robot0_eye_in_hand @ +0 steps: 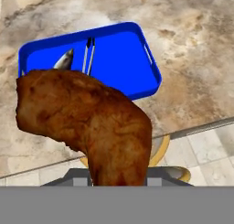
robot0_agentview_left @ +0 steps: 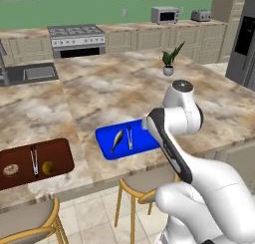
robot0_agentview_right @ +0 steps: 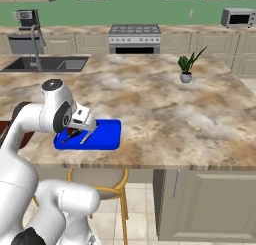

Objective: Gather the mushroom and lemon from the fridge and place them on a tray on the dining counter. Then gather the chicken drumstick and fish from the fridge and place them on the other tray.

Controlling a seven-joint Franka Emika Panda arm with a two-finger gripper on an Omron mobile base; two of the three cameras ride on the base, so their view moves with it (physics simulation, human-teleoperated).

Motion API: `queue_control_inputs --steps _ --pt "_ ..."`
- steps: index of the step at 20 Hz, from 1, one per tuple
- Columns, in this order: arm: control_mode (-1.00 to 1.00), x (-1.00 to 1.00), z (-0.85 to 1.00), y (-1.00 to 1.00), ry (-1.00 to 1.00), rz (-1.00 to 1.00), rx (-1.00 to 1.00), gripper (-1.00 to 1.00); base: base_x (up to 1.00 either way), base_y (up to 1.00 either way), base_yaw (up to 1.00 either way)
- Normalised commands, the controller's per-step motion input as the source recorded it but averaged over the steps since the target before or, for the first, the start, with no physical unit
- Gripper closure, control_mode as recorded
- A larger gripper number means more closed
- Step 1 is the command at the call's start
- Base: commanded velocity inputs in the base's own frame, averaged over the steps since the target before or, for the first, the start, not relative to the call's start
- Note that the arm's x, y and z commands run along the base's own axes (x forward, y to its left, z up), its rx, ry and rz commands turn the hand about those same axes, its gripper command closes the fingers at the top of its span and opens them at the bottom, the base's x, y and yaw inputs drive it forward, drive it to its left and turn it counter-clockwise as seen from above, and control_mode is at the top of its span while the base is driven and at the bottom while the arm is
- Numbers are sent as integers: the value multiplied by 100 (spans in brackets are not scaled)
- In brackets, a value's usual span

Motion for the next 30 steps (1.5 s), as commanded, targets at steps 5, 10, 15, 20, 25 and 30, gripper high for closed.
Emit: queue_control_inputs --steps 5,10,15,20,25,30 --pt "-100 53 -55 0 -4 -7 -1 100 0 0 0" --pt "-100 53 -44 0 -2 -8 0 100 0 0 0" --pt "-100 52 -31 0 0 -9 0 100 0 0 0" --pt "-100 47 -19 0 0 -6 0 100 0 0 0" --pt "-100 48 -28 0 2 -4 1 100 0 0 0" --pt "-100 42 -31 0 3 -2 1 100 0 0 0"
